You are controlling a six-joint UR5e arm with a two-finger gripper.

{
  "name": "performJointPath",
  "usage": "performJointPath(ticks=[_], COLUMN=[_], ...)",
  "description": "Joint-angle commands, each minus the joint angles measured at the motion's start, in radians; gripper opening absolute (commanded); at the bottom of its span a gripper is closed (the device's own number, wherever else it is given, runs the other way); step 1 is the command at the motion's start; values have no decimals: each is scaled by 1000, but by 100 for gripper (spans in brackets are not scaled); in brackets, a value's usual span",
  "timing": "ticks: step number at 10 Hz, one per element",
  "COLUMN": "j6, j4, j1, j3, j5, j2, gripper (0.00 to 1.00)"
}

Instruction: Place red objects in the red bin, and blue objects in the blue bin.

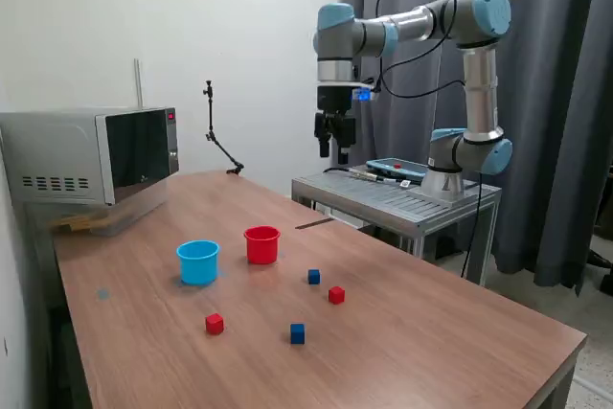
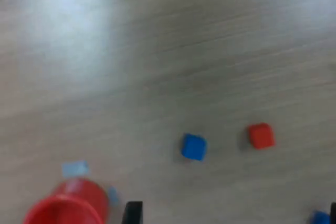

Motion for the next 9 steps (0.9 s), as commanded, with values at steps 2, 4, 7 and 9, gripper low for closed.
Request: performJointPath(ticks=[2, 4, 7, 9], j6=[159, 224, 226, 281], j4=[-100, -172, -252, -313], j1=[-2, -2, 4, 10], j3=[-7, -9, -6, 7], j5=[-27, -24, -18, -7], j2=[147, 177, 253, 287], gripper=[100, 100, 100, 100])
